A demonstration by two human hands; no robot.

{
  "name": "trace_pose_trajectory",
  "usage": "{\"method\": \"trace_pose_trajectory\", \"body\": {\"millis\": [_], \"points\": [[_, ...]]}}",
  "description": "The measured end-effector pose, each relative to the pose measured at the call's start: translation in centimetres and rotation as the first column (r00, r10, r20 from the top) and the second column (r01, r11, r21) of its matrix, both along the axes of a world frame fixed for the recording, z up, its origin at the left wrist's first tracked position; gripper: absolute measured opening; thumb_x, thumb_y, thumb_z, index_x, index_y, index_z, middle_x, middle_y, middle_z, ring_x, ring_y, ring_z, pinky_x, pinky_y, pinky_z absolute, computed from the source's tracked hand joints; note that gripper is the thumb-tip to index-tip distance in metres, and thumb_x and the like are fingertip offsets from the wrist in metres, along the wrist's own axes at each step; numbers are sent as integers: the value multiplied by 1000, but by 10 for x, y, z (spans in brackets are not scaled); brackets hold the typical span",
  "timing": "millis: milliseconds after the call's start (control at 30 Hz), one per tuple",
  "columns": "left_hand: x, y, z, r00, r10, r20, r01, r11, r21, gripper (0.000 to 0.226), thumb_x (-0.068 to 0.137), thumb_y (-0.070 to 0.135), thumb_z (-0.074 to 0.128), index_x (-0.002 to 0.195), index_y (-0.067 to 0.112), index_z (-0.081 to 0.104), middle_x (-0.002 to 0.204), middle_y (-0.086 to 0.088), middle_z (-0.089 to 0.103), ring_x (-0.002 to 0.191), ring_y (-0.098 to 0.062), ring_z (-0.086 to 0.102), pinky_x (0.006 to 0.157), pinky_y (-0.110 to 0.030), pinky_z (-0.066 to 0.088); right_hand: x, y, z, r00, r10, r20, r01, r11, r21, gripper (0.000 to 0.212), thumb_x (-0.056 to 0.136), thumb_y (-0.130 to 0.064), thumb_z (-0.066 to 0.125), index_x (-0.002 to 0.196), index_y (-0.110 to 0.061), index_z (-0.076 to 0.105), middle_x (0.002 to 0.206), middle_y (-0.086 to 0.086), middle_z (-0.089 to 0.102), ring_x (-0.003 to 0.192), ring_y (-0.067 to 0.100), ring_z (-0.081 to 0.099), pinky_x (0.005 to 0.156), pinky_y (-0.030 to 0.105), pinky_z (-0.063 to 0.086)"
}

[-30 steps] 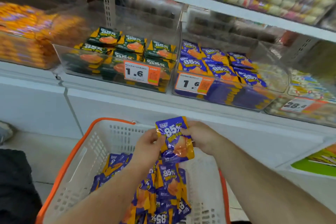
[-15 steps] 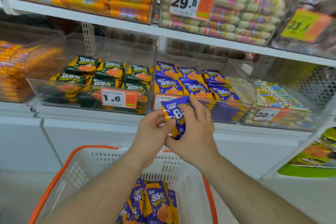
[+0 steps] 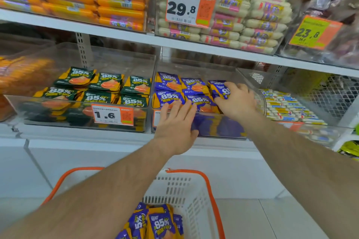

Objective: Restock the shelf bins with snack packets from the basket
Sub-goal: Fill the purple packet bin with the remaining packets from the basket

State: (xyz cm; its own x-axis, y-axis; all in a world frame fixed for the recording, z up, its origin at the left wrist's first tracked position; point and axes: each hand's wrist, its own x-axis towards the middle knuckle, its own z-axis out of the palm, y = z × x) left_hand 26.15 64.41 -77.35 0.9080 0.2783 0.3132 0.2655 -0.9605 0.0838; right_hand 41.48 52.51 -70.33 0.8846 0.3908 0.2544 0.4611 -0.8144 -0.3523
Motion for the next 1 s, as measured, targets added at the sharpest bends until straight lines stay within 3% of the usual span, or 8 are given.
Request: {"method": "trace_pose_trajectory", "body": {"millis": [167, 300, 433, 633, 733, 833, 933, 1000], "points": [[0, -2, 1, 999, 2, 51, -1, 999, -33, 72, 97, 50, 41, 156, 23, 9, 162, 4, 13, 149, -22, 5, 118, -45, -8, 31, 8, -14, 992, -74, -99, 50, 975, -219, 66, 93, -54, 47, 152, -32, 27, 159, 16, 19, 145, 39, 13, 114, 52, 18], [0, -2, 1, 999, -3, 52, 5, 999, -53, 72, 97, 50, 41, 156, 24, 9, 162, 4, 15, 149, -22, 6, 118, -45, -9, 55, 11, -18, 967, -55, -249, -58, 904, -423, 67, 100, -60, 25, 156, -22, 20, 163, 13, 16, 149, 35, 13, 120, 48, 15], [1, -4, 0, 997, 11, 78, -7, 999, -52, 72, 97, 50, 42, 156, 23, 10, 161, 4, 17, 148, -23, 8, 118, -46, -10, 55, 11, -11, 955, 56, -290, -191, 865, -464, 48, 109, -26, 21, 155, -12, 20, 162, 16, 16, 148, 31, 21, 119, 37, 19], [1, -8, 1, 994, 25, 102, -21, 999, -47, 72, 96, 50, 44, 155, 23, 13, 159, 2, 22, 148, -24, 10, 118, -48, -8, 58, 14, -16, 960, 2, -281, -139, 871, -470, 66, 105, -51, 24, 155, -8, 19, 162, 11, 19, 148, 29, 21, 119, 38, 19], [1, -7, 1, 995, 26, 93, -22, 999, -35, 72, 96, 50, 42, 156, 24, 11, 159, 2, 20, 148, -24, 9, 118, -48, -8, 52, 17, -12, 970, 39, -241, -147, 881, -450, 47, 109, -24, 24, 149, 0, 31, 156, 17, 32, 139, 30, 37, 112, 37, 32], [1, -7, -1, 995, 20, 101, -17, 999, -38, 72, 96, 50, 43, 156, 24, 12, 159, 2, 21, 148, -24, 10, 118, -48, -8, 47, 15, -9, 977, 17, -214, -136, 820, -555, 40, 104, -3, 30, 141, 5, 41, 149, 21, 39, 109, 27, 56, 87, 33, 46], [1, -8, -2, 993, 27, 111, -23, 999, -38, 73, 95, 50, 45, 156, 23, 13, 158, 2, 23, 147, -24, 12, 118, -49, -7, 48, 8, -10, 963, 36, -269, -192, 791, -581, 45, 103, -20, 36, 145, -5, 40, 151, 18, 38, 135, 33, 40, 107, 36, 34], [1, -8, -2, 994, 31, 102, -27, 999, -38, 74, 95, 50, 44, 156, 23, 12, 158, 2, 23, 148, -24, 11, 118, -50, -7, 52, 6, -7, 975, 77, -211, -199, 725, -659, 46, 106, -29, 33, 145, -7, 39, 149, 17, 41, 133, 33, 42, 105, 32, 35]]}}
